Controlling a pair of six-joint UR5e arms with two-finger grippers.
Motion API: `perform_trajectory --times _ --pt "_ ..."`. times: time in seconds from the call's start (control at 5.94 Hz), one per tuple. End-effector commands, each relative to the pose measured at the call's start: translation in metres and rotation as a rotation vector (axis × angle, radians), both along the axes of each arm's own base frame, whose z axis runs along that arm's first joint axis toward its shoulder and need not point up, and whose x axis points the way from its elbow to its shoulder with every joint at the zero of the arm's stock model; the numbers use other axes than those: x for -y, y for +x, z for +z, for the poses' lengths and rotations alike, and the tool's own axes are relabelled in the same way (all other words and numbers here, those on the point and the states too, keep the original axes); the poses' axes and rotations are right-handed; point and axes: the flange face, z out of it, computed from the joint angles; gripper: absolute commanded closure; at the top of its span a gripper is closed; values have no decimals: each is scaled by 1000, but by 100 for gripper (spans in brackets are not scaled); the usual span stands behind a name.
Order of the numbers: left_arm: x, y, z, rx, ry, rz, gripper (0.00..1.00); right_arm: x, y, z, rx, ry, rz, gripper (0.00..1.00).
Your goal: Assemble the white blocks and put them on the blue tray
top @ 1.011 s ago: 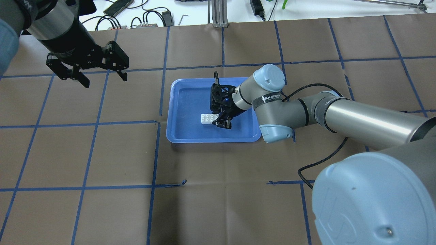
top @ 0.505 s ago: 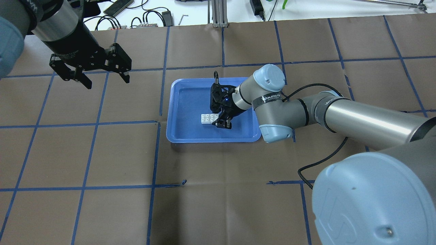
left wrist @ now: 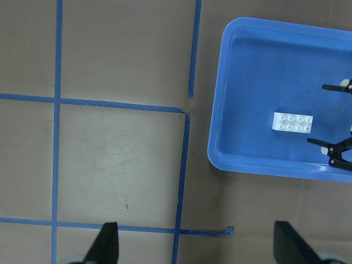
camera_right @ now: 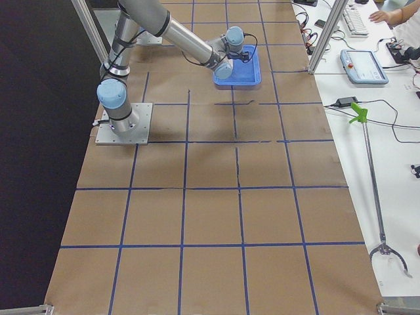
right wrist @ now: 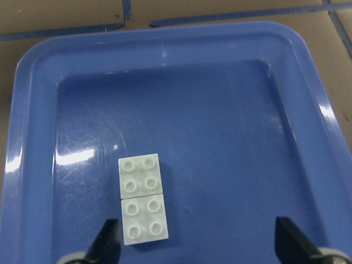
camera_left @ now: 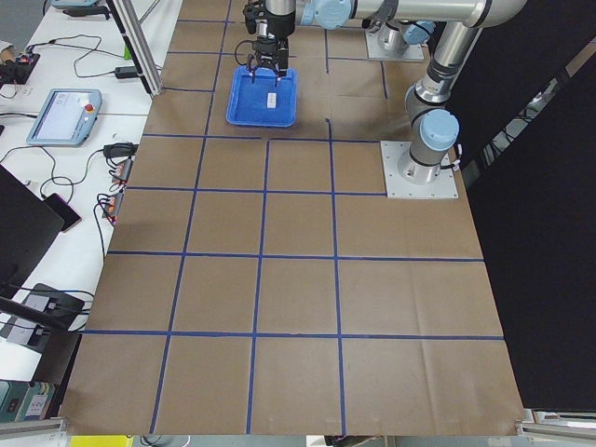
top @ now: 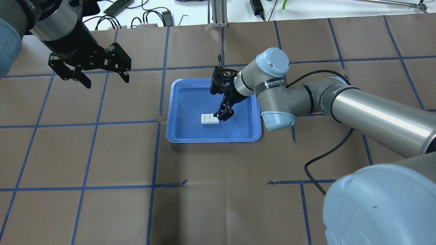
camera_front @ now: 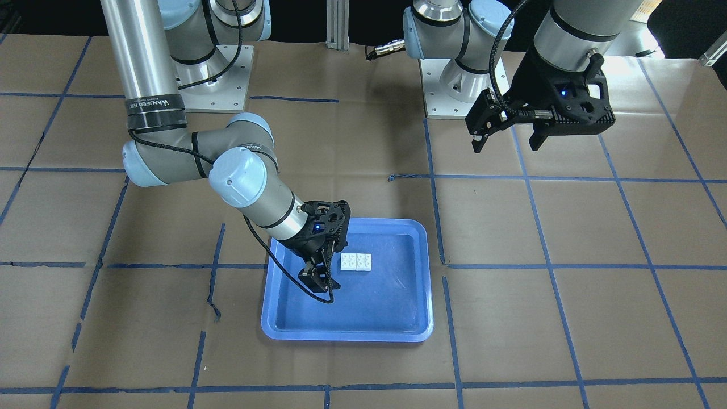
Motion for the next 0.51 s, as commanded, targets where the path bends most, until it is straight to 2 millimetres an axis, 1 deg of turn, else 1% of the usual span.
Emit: perform_trajectory --times 0.0,0.17,0.34 --pt "-1 0 0 0 1 0 1 15 -18 73 -115 111 -139 0" --pt "-2 0 0 0 -1 0 1 34 -47 103 -188 179 -260 0" --pt "-3 0 2 0 -4 0 1 47 -84 140 -267 186 -434 0"
